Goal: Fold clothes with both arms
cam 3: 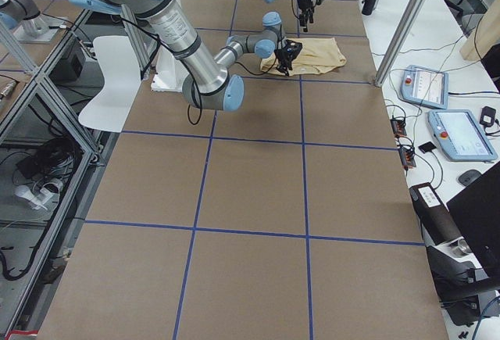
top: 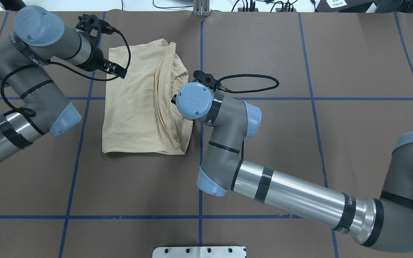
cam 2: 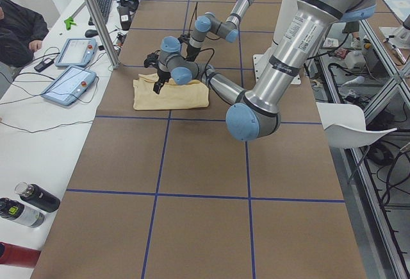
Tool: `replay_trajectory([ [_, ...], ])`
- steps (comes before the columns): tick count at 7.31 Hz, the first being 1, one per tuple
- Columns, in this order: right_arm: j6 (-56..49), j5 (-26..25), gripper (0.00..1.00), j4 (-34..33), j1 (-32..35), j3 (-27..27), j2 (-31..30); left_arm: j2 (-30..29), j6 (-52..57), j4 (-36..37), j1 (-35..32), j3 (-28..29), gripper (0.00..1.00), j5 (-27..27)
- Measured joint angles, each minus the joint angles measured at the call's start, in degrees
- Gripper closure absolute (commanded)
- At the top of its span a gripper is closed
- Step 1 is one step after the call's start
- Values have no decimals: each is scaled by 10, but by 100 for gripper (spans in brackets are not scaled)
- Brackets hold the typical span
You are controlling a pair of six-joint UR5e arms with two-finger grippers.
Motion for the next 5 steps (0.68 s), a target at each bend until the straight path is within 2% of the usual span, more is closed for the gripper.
replay_trajectory([
  [2, 1, -1, 58, -2, -5, -1, 0, 0, 0, 0, 0, 0, 0, 0],
  [3, 1, -1, 74, -2, -6, -2, 0, 1, 0, 0, 0, 0, 0, 0],
  [4, 1, -1, 100, -2, -7, -4, 0, 1, 0, 0, 0, 0, 0, 0],
  [5, 2, -1, 100, -2, -7, -4, 0, 1, 0, 0, 0, 0, 0, 0],
])
